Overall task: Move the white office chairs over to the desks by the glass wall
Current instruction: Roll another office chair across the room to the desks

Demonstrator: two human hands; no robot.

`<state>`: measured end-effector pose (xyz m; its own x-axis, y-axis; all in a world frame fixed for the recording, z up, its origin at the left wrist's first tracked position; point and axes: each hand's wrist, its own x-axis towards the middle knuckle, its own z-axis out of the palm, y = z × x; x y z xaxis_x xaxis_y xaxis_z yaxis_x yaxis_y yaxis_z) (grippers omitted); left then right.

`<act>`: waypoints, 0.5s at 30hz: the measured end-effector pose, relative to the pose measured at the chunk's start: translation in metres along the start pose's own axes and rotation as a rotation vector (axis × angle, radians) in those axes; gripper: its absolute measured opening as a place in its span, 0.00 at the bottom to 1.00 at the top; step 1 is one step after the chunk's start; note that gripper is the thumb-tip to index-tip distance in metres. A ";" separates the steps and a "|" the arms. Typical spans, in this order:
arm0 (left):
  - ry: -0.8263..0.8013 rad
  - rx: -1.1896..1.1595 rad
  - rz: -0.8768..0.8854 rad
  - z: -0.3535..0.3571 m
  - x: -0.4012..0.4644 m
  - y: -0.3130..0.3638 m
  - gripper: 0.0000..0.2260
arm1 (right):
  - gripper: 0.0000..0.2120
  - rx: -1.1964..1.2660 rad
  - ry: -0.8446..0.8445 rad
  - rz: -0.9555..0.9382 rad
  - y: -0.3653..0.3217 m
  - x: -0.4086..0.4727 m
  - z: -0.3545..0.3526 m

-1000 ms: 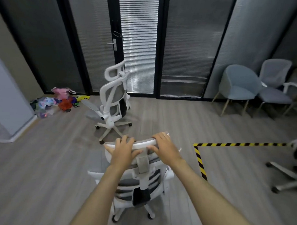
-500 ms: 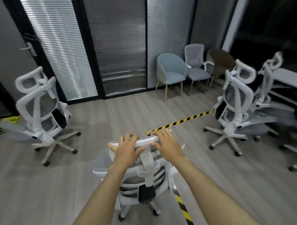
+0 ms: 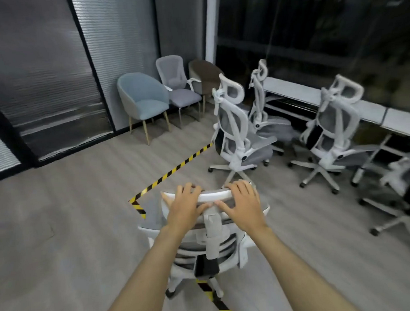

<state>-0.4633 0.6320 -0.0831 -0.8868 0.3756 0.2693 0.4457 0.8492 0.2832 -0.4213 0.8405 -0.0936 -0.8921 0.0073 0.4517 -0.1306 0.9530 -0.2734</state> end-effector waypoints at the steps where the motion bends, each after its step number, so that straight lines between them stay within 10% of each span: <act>1: 0.013 0.012 0.049 0.009 0.013 0.010 0.20 | 0.27 -0.015 0.012 0.019 0.017 0.002 -0.006; 15: -0.133 -0.151 0.335 0.096 0.175 0.148 0.21 | 0.32 -0.165 0.065 0.431 0.214 0.033 -0.039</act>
<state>-0.5642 0.8590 -0.0820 -0.6931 0.6759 0.2506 0.7171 0.6111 0.3350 -0.4614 1.0561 -0.1038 -0.8203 0.4274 0.3800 0.3215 0.8941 -0.3117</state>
